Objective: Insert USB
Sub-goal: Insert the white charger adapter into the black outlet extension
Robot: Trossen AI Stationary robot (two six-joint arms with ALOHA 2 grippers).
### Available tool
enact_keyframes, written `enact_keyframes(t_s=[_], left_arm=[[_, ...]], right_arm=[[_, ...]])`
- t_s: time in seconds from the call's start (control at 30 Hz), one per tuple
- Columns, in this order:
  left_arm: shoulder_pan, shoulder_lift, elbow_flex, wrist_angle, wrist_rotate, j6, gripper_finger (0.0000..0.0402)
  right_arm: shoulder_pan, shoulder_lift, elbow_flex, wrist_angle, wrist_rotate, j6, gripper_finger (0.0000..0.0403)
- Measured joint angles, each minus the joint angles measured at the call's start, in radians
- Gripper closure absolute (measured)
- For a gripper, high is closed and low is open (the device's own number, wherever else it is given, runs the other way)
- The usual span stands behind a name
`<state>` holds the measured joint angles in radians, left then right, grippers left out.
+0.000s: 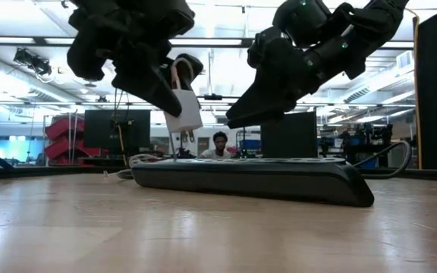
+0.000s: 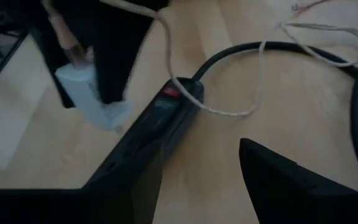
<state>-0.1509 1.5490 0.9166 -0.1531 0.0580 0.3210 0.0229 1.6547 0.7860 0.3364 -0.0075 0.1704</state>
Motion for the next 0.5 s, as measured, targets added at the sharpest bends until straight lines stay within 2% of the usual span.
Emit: enact_keyframes(t_s=[0.2, 0.37, 0.5], left_arm=[[0.0, 0.048, 0.008, 0.003, -0.01, 0.002, 0.0235], [0.0, 0.051, 0.008, 0.007, -0.065, 0.013, 0.0236], [0.003, 0.051, 0.008, 0.007, -0.067, 0.018, 0.0236]], right_arm=[[0.022, 0.0, 0.0, -0.023, 0.069, -0.018, 0.0227], [0.022, 0.0, 0.0, -0.039, 0.074, -0.018, 0.0226], [0.022, 0.0, 0.0, -0.047, 0.074, -0.02, 0.0227]])
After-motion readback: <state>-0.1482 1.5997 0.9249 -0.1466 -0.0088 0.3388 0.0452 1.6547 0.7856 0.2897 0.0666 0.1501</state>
